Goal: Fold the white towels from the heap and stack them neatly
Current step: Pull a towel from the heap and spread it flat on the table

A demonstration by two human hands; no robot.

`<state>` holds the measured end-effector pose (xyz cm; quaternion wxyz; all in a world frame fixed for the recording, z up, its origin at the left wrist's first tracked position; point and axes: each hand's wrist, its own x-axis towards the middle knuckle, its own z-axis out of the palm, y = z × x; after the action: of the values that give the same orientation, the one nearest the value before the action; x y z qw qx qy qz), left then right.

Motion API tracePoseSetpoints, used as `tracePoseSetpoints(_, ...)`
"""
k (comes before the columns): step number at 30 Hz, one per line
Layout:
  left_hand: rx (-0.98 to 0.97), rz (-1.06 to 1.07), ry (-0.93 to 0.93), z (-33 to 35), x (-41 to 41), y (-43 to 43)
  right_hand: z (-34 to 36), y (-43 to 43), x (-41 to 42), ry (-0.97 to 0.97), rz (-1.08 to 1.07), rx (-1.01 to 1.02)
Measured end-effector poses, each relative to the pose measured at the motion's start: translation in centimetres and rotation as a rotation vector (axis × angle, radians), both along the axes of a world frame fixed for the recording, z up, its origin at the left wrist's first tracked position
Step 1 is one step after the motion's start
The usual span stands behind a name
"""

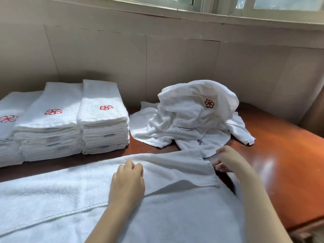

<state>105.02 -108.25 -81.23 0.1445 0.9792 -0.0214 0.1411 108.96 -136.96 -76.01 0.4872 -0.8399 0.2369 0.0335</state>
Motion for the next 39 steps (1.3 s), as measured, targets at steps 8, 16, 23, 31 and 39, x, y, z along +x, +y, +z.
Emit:
tracePoseSetpoints(8,0.006,-0.018,0.019,0.2,-0.2,0.1,-2.0,3.6,2.2,-0.078,0.158,-0.084)
tracePoseSetpoints(16,0.026,-0.051,0.006,0.0,0.0,0.4,-1.9,4.5,5.8,-0.337,0.073,-0.588)
tracePoseSetpoints(23,0.046,0.033,0.341,0.2,-0.3,3.2,-3.8,4.9,6.0,-0.332,0.203,-0.934)
tracePoseSetpoints(31,0.036,0.275,0.402,1.1,-1.7,7.5,-2.0,6.9,5.5,-0.317,0.149,-1.216)
tracePoseSetpoints(39,-0.104,0.565,0.426,2.1,-4.1,17.6,-4.0,26.6,-1.5,-0.472,0.95,-0.896)
